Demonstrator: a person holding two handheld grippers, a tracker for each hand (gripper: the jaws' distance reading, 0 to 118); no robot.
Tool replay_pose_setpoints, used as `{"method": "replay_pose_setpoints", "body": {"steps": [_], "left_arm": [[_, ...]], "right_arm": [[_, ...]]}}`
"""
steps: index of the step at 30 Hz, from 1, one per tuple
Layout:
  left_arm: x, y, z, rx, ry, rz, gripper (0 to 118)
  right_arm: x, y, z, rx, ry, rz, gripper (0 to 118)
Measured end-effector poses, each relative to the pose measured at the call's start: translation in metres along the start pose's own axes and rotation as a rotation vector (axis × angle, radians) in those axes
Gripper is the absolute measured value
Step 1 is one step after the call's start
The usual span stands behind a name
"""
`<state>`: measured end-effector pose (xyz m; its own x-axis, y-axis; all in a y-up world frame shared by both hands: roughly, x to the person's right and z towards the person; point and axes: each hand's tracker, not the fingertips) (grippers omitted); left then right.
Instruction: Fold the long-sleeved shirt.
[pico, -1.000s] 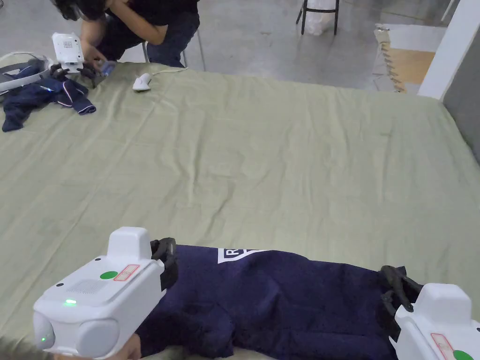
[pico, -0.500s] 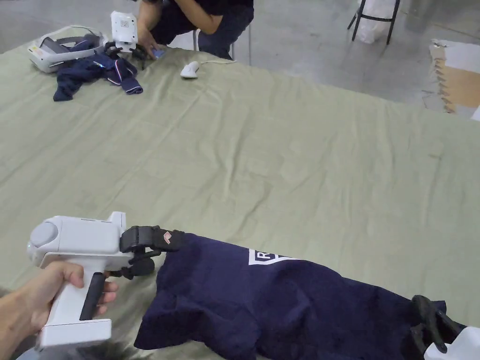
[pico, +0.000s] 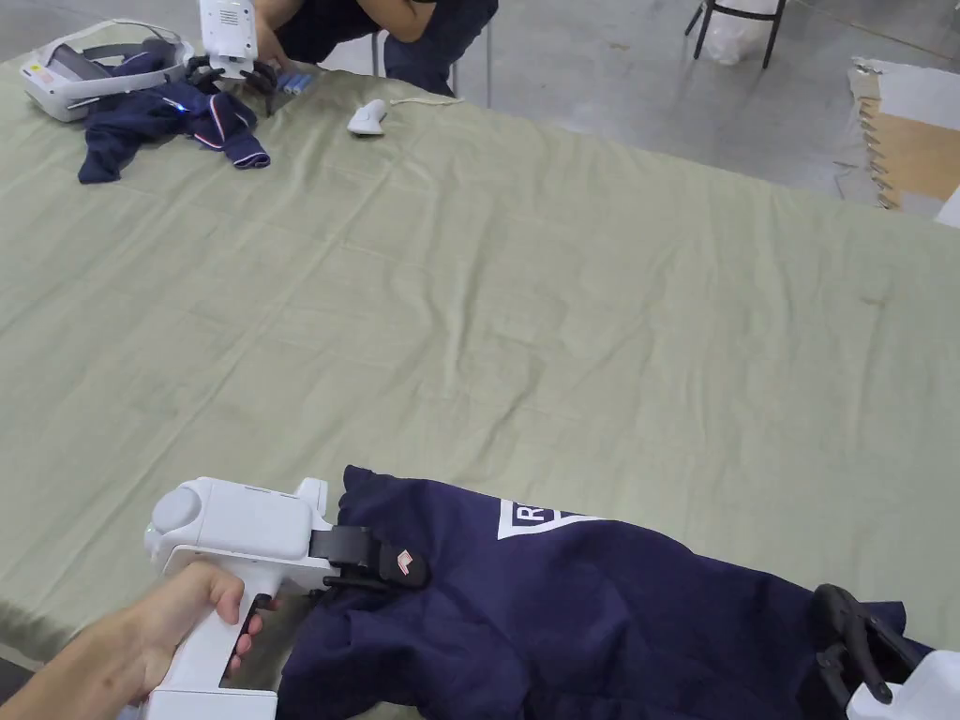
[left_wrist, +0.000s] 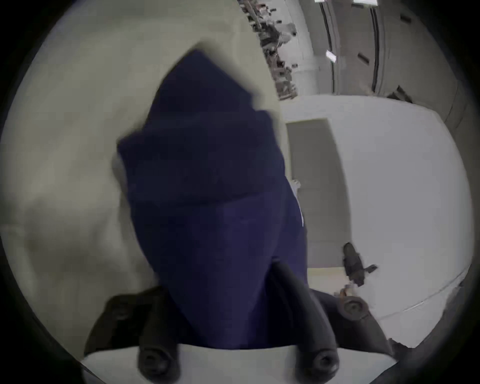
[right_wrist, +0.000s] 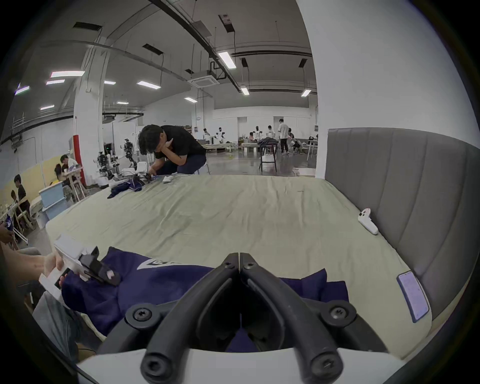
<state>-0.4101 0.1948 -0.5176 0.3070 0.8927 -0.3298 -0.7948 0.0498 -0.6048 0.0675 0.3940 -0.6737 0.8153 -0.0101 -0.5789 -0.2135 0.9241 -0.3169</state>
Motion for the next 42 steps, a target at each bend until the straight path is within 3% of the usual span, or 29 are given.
{"method": "replay_pose_setpoints", "body": {"steps": [1, 8, 15, 20, 28, 36, 38, 39, 41, 42], "left_arm": [[0.002, 0.000, 0.005, 0.052, -0.068, 0.010, 23], [0.024, -0.002, 0.082, 0.176, -0.005, -0.102, 19], [0.047, 0.020, 0.193, 0.395, 0.131, -0.081, 19], [0.082, 0.023, 0.228, 0.423, 0.211, -0.126, 19], [0.162, -0.024, 0.118, 0.217, 0.181, -0.296, 19], [0.183, -0.050, -0.056, 0.083, 0.288, -0.269, 19], [0.196, -0.065, -0.092, 0.027, 0.314, -0.326, 19], [0.194, -0.067, -0.103, 0.022, 0.312, -0.283, 19], [0.195, -0.069, -0.117, 0.036, 0.274, -0.240, 26], [0.196, -0.069, -0.114, 0.032, 0.257, -0.239, 39]], "right_arm": [[0.002, -0.001, 0.000, -0.002, -0.004, 0.002, 0], [0.010, -0.007, -0.008, -0.011, -0.039, 0.014, 0], [-0.001, -0.004, -0.021, 0.030, -0.048, 0.052, 0], [-0.014, 0.001, -0.030, 0.066, -0.048, 0.076, 0], [-0.007, -0.005, -0.025, 0.071, -0.045, 0.077, 0], [0.020, -0.016, -0.011, 0.051, -0.093, 0.053, 0], [0.027, -0.019, -0.009, 0.049, -0.114, 0.053, 0], [0.030, -0.020, -0.009, 0.044, -0.120, 0.044, 0], [0.036, -0.022, -0.010, 0.038, -0.124, 0.017, 0], [0.038, -0.022, -0.010, 0.037, -0.123, 0.010, 0]]}}
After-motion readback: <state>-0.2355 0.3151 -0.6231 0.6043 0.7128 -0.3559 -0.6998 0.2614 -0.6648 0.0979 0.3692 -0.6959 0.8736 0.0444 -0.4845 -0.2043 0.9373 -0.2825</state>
